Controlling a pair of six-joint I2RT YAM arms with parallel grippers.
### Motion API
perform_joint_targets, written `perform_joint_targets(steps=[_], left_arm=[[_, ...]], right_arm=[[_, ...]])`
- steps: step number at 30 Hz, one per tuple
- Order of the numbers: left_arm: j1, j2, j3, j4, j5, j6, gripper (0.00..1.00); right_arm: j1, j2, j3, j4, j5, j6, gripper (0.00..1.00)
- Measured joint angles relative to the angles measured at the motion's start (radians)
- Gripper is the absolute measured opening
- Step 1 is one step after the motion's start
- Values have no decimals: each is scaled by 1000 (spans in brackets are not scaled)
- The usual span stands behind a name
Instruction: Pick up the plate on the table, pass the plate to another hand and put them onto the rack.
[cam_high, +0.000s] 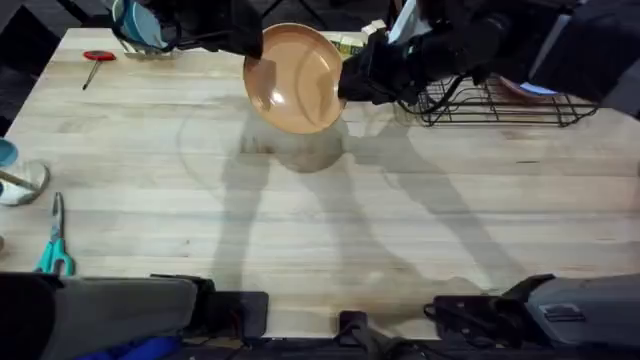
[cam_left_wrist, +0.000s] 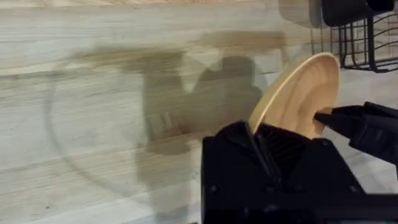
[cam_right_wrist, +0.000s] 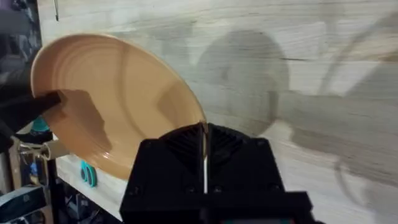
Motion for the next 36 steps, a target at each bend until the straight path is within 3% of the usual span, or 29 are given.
perform_joint_targets(steps=[4, 8, 11, 14, 18, 26, 36], left_arm=[[0, 0, 0, 0, 0, 0, 63], [0, 0, 0, 0, 3, -3, 240], [0, 0, 0, 0, 5, -7, 564], [0, 0, 0, 0, 7, -9, 813], [0, 0, 0, 1, 8, -12, 951], [23, 0, 21, -27, 4, -11, 971], [126, -143, 53, -33, -8, 0, 995]], right_arm=[[0, 0, 0, 0, 0, 0, 33], [0, 0, 0, 1, 0, 0, 33], [0, 0, 0, 1, 0, 0, 32], [0, 0, 0, -3, 2, -23, 32], [0, 0, 0, -2, 1, -100, 31], [0, 0, 0, -3, 33, -266, 31], [-81, -88, 0, -6, 50, -440, 30]])
